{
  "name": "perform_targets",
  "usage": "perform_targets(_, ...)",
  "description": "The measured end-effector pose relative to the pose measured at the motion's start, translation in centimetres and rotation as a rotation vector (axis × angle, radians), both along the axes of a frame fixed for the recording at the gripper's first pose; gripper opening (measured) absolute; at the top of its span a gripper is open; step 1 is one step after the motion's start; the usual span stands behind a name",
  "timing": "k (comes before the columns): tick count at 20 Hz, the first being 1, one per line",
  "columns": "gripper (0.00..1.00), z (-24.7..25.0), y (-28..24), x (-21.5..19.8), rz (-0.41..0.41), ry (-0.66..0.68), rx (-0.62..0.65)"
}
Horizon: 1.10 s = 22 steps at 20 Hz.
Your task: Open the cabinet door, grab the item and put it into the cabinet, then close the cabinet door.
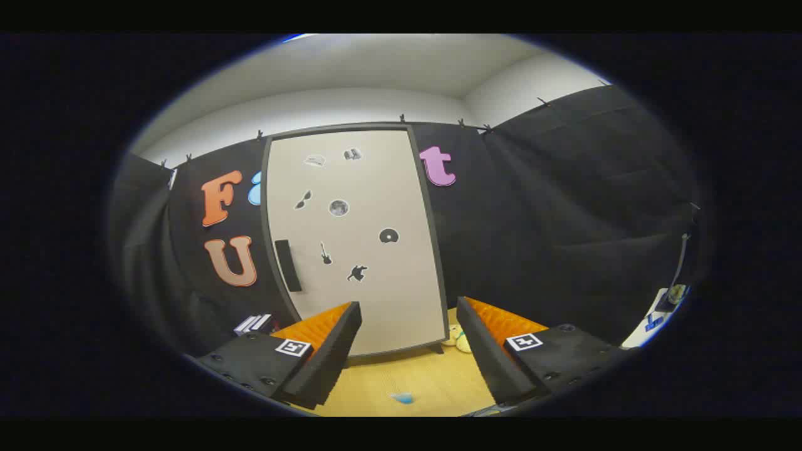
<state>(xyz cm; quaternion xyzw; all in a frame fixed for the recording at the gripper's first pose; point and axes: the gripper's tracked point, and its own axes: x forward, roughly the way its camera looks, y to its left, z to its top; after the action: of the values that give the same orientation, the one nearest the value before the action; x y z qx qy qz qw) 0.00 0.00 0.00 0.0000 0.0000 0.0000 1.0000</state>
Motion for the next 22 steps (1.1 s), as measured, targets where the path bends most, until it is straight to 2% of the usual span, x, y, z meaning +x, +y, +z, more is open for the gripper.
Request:
perform_targets(6,0.98,-0.5,0.0,0.6,-0.028,0.009,-0.003)
perform_targets(12,0.98,-0.2,1.1,0.9,-0.004,-0.011,-0.017)
perform_targets(22,0.97,-0.1,8.0,4.5,0.124,-0.029,-0.020)
